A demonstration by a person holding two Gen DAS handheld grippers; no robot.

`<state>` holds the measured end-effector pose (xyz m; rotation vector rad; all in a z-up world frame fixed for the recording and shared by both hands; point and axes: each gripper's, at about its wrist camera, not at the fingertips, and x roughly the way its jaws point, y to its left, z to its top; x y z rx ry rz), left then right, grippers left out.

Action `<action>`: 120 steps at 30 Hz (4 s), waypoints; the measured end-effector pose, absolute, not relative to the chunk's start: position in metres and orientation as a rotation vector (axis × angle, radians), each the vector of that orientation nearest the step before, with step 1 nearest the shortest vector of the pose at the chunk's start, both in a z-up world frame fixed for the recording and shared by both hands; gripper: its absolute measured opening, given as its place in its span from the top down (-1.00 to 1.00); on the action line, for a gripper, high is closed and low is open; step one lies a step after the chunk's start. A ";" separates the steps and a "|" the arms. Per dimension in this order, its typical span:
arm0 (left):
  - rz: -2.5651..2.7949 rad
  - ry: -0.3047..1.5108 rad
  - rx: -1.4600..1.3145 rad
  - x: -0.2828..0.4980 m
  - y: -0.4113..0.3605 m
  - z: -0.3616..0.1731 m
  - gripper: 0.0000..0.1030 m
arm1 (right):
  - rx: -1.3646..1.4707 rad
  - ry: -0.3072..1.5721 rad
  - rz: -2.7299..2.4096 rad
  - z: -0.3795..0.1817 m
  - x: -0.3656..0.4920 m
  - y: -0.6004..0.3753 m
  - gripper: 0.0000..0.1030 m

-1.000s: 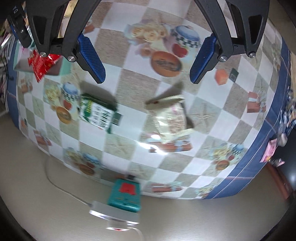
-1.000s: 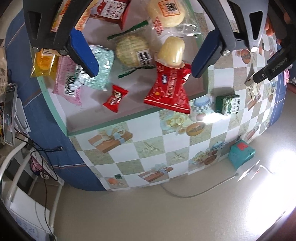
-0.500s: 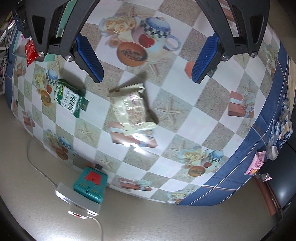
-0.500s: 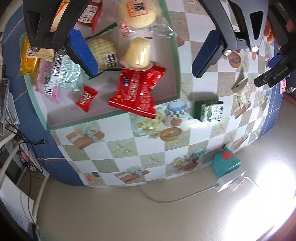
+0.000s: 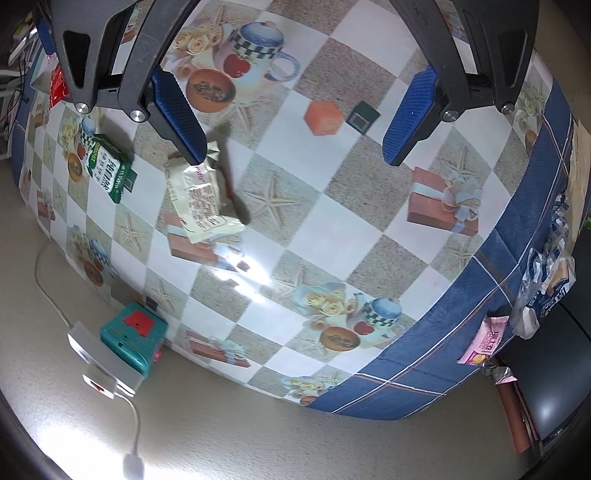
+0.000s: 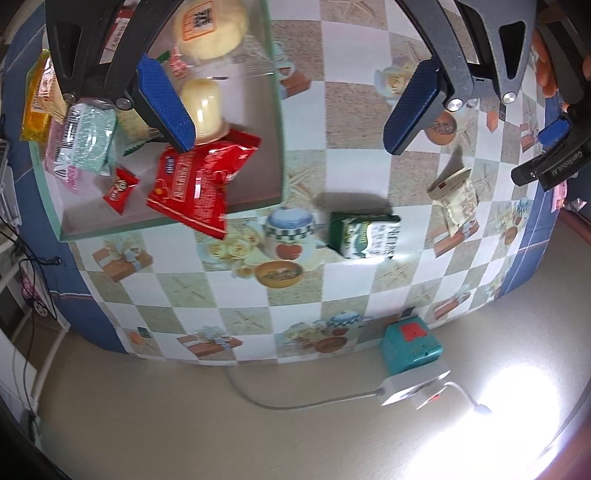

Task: Organize snacks
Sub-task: 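Move both open tools back toward the green biscuit box and beige cracker packet, then grasp the beige packet with the left tool while the right tool grasps the green box, then carry the beige packet with the left tool while the right tool carries the green box, then drop the beige packet from the left tool while the right tool releases the green box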

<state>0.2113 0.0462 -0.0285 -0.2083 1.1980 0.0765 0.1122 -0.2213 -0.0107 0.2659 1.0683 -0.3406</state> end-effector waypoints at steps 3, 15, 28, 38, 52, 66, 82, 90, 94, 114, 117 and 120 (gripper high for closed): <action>0.079 1.203 -0.218 0.213 0.053 -0.031 -0.87 | 0.253 1.073 -0.331 -0.013 0.117 -0.212 -1.00; 0.065 1.225 -0.278 0.222 0.064 -0.044 -0.86 | 0.221 1.081 -0.303 -0.025 0.131 -0.187 -1.00; -0.102 1.281 -0.292 0.272 0.001 -0.060 -0.87 | 0.262 1.091 -0.220 -0.032 0.213 -0.191 -1.00; -0.066 1.312 -0.238 0.292 -0.009 -0.084 -0.74 | 0.244 1.153 -0.233 -0.064 0.244 -0.198 -0.82; -0.094 1.293 -0.148 0.294 -0.040 -0.082 -0.26 | 0.259 1.166 -0.232 -0.070 0.249 -0.200 -0.36; -0.115 1.291 -0.184 0.267 -0.045 -0.072 -0.05 | 0.333 1.140 -0.177 -0.047 0.209 -0.198 -0.21; -0.269 1.215 -0.153 0.162 -0.097 0.003 -0.05 | 0.394 1.010 -0.339 0.026 0.071 -0.264 -0.21; -0.409 1.213 -0.064 0.120 -0.162 0.012 -0.05 | 0.443 1.040 -0.469 0.016 0.018 -0.311 -0.21; -0.459 1.217 -0.021 0.104 -0.189 0.011 -0.06 | 0.468 1.041 -0.506 0.014 -0.001 -0.328 -0.22; -0.581 1.310 -0.063 0.090 -0.220 -0.008 -0.30 | 0.531 1.080 -0.492 -0.004 -0.028 -0.335 -0.35; -0.571 1.305 -0.077 0.089 -0.207 -0.004 -0.32 | 0.527 1.072 -0.494 -0.002 -0.032 -0.331 -0.38; -0.519 1.266 -0.069 0.086 -0.186 0.002 -0.63 | 0.516 1.062 -0.482 0.000 -0.036 -0.322 -0.51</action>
